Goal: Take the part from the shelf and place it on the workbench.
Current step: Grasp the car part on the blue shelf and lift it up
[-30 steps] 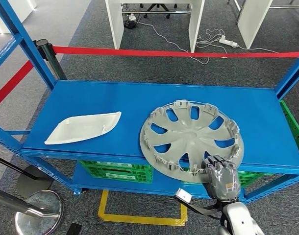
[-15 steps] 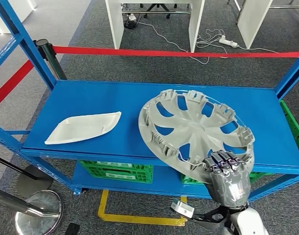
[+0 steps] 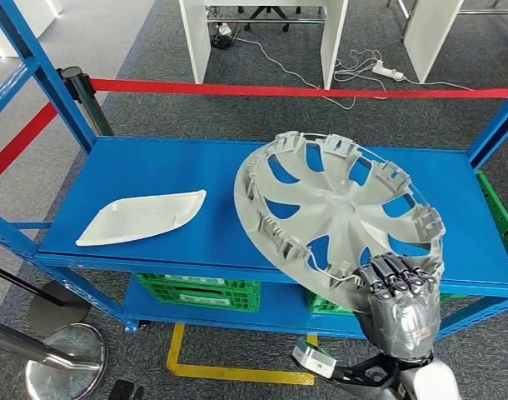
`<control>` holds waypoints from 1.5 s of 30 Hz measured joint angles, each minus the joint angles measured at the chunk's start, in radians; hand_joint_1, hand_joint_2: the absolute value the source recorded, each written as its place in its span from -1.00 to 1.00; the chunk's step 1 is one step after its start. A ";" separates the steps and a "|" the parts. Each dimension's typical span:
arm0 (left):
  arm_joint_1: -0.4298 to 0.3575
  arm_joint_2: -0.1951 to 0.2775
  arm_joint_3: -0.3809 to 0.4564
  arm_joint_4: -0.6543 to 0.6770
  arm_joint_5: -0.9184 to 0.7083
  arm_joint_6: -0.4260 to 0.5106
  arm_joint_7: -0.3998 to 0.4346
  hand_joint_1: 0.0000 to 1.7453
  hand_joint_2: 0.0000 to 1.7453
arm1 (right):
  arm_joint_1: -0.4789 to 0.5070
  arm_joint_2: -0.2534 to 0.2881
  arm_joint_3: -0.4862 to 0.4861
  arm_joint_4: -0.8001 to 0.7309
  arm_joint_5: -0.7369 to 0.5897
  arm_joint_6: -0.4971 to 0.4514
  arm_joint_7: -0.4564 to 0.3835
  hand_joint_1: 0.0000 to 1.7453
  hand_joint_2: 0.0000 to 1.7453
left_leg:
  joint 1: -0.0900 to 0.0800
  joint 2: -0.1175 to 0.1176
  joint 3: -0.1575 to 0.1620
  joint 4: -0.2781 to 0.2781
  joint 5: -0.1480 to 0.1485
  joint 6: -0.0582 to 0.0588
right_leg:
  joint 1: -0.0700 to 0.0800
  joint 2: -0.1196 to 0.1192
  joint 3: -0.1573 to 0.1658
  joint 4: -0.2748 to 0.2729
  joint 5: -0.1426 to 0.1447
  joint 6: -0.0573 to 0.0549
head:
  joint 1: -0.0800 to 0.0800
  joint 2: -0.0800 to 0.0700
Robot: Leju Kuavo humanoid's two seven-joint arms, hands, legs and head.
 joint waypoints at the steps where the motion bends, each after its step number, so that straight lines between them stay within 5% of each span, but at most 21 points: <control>1: 0.000 0.000 0.000 0.000 0.000 0.003 0.000 -1.00 1.00 | 0.002 0.005 0.000 -0.009 0.000 0.000 -0.009 1.00 1.00 | 0.000 0.000 0.000 0.000 0.000 0.000 | 0.000 0.000 0.000 0.000 0.000 0.000 | 0.000 0.000; 16: 0.000 0.000 0.002 0.000 -0.019 0.001 -0.004 -1.00 1.00 | 0.013 0.049 -0.013 -0.102 0.000 0.000 -0.116 1.00 1.00 | 0.000 0.000 0.000 0.001 0.000 0.000 | -0.001 0.000 0.000 -0.001 0.001 0.001 | 0.000 0.000; 23: -0.004 -0.002 0.002 0.000 -0.011 -0.011 -0.020 -1.00 1.00 | 0.004 0.052 -0.009 -0.095 0.000 0.000 -0.073 1.00 1.00 | -0.002 0.001 -0.001 -0.011 0.022 0.024 | -0.005 -0.002 -0.005 -0.009 0.009 0.020 | 0.000 0.000; 25: -0.006 -0.004 0.002 0.000 -0.010 -0.010 -0.021 -1.00 1.00 | 0.010 0.051 0.002 -0.096 0.000 0.000 -0.050 1.00 1.00 | 0.005 0.005 0.004 -0.032 0.042 0.034 | -0.002 0.000 -0.033 0.041 -0.030 0.025 | 0.004 0.000; 28: -0.008 -0.006 0.002 0.000 -0.010 -0.003 -0.024 -1.00 1.00 | 0.014 0.045 0.028 -0.094 0.000 0.000 -0.002 1.00 1.00 | 0.006 0.010 -0.003 -0.029 0.045 0.036 | -0.007 0.002 -0.115 0.224 -0.101 0.035 | 0.005 0.000; 30: -0.009 -0.008 0.002 0.000 -0.010 0.001 -0.025 -1.00 1.00 | 0.017 0.039 0.045 -0.094 0.000 0.000 0.016 1.00 1.00 | 0.009 0.010 -0.004 -0.023 0.041 0.031 | -0.013 0.001 -0.121 0.240 -0.072 0.043 | 0.005 0.000; 33: -0.011 -0.010 0.002 0.000 -0.010 0.004 -0.026 -1.00 1.00 | 0.017 0.033 0.062 -0.093 0.000 0.000 0.025 1.00 1.00 | 0.016 0.004 -0.011 0.003 0.021 0.010 | -0.021 0.002 -0.041 0.083 0.007 0.055 | 0.008 0.000; 35: -0.013 -0.009 0.002 0.000 -0.013 0.005 -0.027 -1.00 1.00 | 0.016 0.030 0.070 -0.092 0.000 0.000 0.030 1.00 1.00 | 0.015 0.001 -0.026 0.026 0.009 -0.003 | -0.020 0.008 -0.017 0.043 -0.002 0.048 | 0.011 0.000; 39: -0.015 -0.010 0.002 0.000 -0.029 0.008 -0.026 -1.00 1.00 | 0.025 0.025 0.092 -0.089 0.000 -0.001 0.065 1.00 1.00 | 0.015 0.002 -0.056 0.063 -0.020 -0.021 | -0.026 0.007 -0.033 0.041 -0.010 0.023 | 0.003 0.000; 43: -0.015 -0.012 0.002 0.000 -0.041 0.011 -0.022 -1.00 1.00 | 0.029 0.017 0.117 -0.085 0.000 -0.001 0.099 1.00 1.00 | 0.020 0.006 -0.149 0.277 -0.141 -0.034 | -0.021 -0.002 -0.050 0.040 0.003 0.004 | -0.002 0.000; 45: -0.014 -0.013 0.002 0.000 -0.048 0.012 -0.020 -1.00 1.00 | 0.031 0.013 0.131 -0.081 0.000 -0.001 0.128 1.00 1.00 | 0.020 0.006 -0.161 0.314 -0.133 -0.029 | -0.015 -0.004 -0.059 0.040 0.011 -0.002 | -0.002 0.000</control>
